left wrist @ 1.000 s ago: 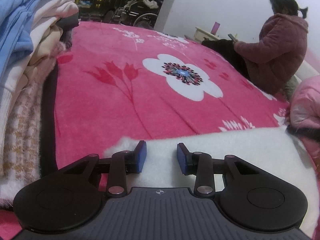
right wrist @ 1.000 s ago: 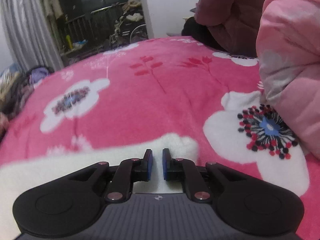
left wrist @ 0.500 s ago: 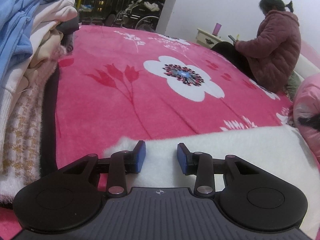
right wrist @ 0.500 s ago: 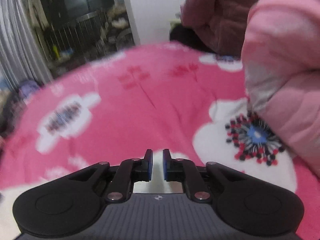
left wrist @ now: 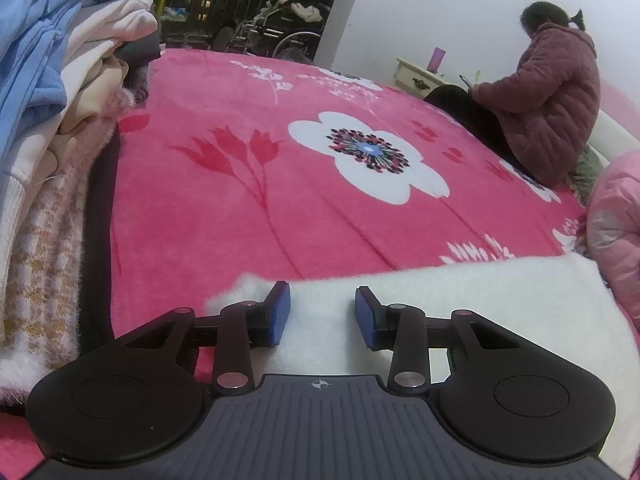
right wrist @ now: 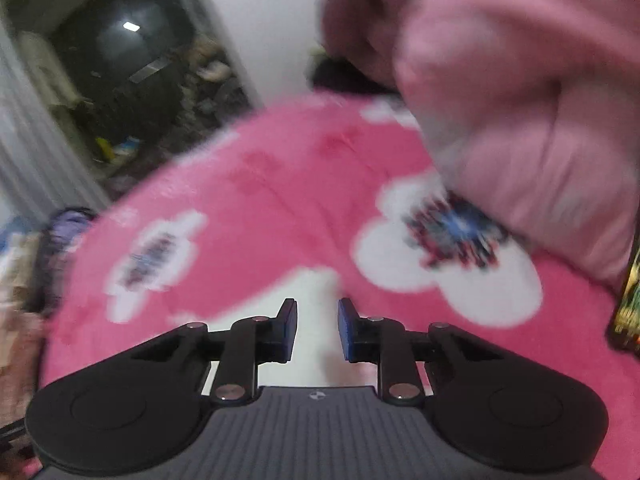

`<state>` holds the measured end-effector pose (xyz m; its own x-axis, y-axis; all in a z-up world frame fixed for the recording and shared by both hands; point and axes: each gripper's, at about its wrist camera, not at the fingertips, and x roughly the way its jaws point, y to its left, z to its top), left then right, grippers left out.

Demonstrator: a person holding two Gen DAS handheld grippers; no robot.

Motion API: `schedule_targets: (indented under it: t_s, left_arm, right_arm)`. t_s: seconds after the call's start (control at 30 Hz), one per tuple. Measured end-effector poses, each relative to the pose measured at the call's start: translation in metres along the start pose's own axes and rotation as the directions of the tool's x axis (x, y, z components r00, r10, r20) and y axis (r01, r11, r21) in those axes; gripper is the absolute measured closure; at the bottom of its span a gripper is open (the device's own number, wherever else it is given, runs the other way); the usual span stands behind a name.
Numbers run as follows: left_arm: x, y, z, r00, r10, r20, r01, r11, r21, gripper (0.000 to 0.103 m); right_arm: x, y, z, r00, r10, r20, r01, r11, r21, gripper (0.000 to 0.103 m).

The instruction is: Fold clothes

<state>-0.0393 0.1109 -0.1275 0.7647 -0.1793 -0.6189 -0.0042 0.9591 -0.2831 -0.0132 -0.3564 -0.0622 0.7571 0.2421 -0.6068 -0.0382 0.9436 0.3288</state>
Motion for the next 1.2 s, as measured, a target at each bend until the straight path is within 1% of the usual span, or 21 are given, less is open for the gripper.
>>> schedule_targets:
  t_s: [0.07,0.1,0.17,0.2,0.23,0.27,0.33,0.4,0.5,0.57,0.63,0.7,0.73,0.8,0.83,0.87,0.9,0.93,1.03,1.1,1.2]
  left_arm:
    - [0.0,-0.001,-0.001,1.0,0.003,0.005,-0.003,1.0,0.002,0.066]
    - [0.0,-0.002,-0.002,1.0,0.004,0.006,-0.004,1.0,0.003,0.065]
    - [0.0,-0.002,-0.001,1.0,0.006,0.002,-0.006,1.0,0.004,0.065]
    - [0.0,-0.002,0.0,1.0,0.006,-0.002,-0.006,1.0,0.001,0.065]
    - [0.0,-0.002,0.001,1.0,0.006,-0.007,-0.006,1.0,0.0,0.065]
    - [0.0,-0.003,0.003,1.0,0.006,-0.013,-0.006,1.0,0.003,0.065]
    - [0.0,-0.004,0.005,1.0,0.004,-0.021,-0.004,1.0,0.015,0.064]
    - [-0.002,-0.004,0.007,1.0,-0.005,-0.028,0.006,1.0,0.016,0.063]
    - [-0.004,-0.002,0.009,0.999,-0.023,-0.037,0.024,1.0,0.008,0.062]
    - [-0.003,-0.001,0.008,0.999,-0.028,-0.038,0.028,1.0,0.002,0.062]
    - [-0.002,-0.001,0.007,0.999,-0.029,-0.034,0.029,1.0,-0.002,0.061]
    - [-0.001,-0.003,0.006,0.999,-0.028,-0.029,0.028,1.0,0.006,0.06]
    - [-0.001,-0.004,0.006,0.999,-0.027,-0.026,0.027,1.0,0.01,0.059]
    - [-0.001,-0.005,0.007,0.999,-0.027,-0.033,0.027,0.999,0.026,0.059]
    - [-0.002,-0.005,0.009,0.999,-0.032,-0.04,0.033,0.999,0.028,0.059]
    - [-0.005,-0.004,0.011,0.998,-0.041,-0.044,0.042,0.999,0.016,0.059]
    - [-0.007,-0.002,0.013,0.998,-0.05,-0.048,0.05,0.999,0.002,0.059]
    - [-0.01,0.001,0.015,0.997,-0.06,-0.05,0.059,0.998,-0.018,0.059]
    - [-0.027,0.009,0.016,0.995,-0.089,-0.052,0.085,0.994,-0.067,0.058]
    - [-0.037,0.013,0.013,0.993,-0.105,-0.059,0.1,0.991,-0.084,0.057]
    - [-0.051,0.017,0.002,0.989,-0.117,-0.096,0.107,0.989,-0.104,0.052]
  right_arm:
    - [-0.02,0.021,-0.009,1.0,0.021,-0.006,-0.022,0.996,-0.088,0.079]
    - [-0.022,0.029,-0.018,0.999,0.028,-0.034,-0.032,0.992,-0.126,0.079]
    - [-0.012,0.033,-0.047,0.992,-0.012,-0.124,-0.009,0.985,-0.17,0.079]
    - [0.001,0.03,-0.067,0.981,-0.059,-0.184,0.023,0.981,-0.192,0.082]
    - [0.011,0.025,-0.081,0.976,-0.077,-0.206,0.036,0.98,-0.196,0.085]
    - [0.014,0.02,-0.089,0.979,-0.063,-0.194,0.026,0.982,-0.186,0.085]
    - [0.011,0.018,-0.076,0.976,-0.053,-0.211,0.027,0.992,-0.124,0.086]
    - [-0.001,0.022,-0.06,0.979,-0.029,-0.2,0.013,0.996,-0.083,0.082]
    - [-0.033,0.045,-0.052,0.985,0.021,-0.169,-0.043,0.991,-0.127,0.082]
    - [-0.049,0.058,-0.059,0.98,0.061,-0.192,-0.091,0.984,-0.153,0.082]
    - [-0.05,0.063,-0.079,0.962,0.06,-0.267,-0.109,0.979,-0.173,0.082]
    - [-0.032,0.056,-0.108,0.929,0.0,-0.37,-0.076,0.979,-0.19,0.083]
    - [-0.024,0.05,-0.122,0.923,-0.017,-0.385,-0.063,0.979,-0.194,0.085]
    - [-0.021,0.04,-0.132,0.928,0.001,-0.372,-0.068,0.984,-0.167,0.086]
    - [-0.023,0.039,-0.124,0.925,0.014,-0.38,-0.065,0.99,-0.123,0.085]
    - [-0.024,0.038,-0.116,0.923,0.028,-0.383,-0.061,0.995,-0.074,0.082]
    - [-0.028,0.042,-0.108,0.926,0.054,-0.373,-0.079,0.996,-0.051,0.081]
    - [-0.034,0.05,-0.102,0.932,0.076,-0.355,-0.107,0.992,-0.069,0.081]
    - [-0.046,0.087,-0.091,0.934,0.156,-0.323,-0.22,0.96,-0.172,0.08]
    - [-0.04,0.108,-0.091,0.913,0.231,-0.337,-0.306,0.933,-0.189,0.08]
    - [-0.021,0.143,-0.097,0.865,0.317,-0.39,-0.418,0.884,-0.208,0.079]
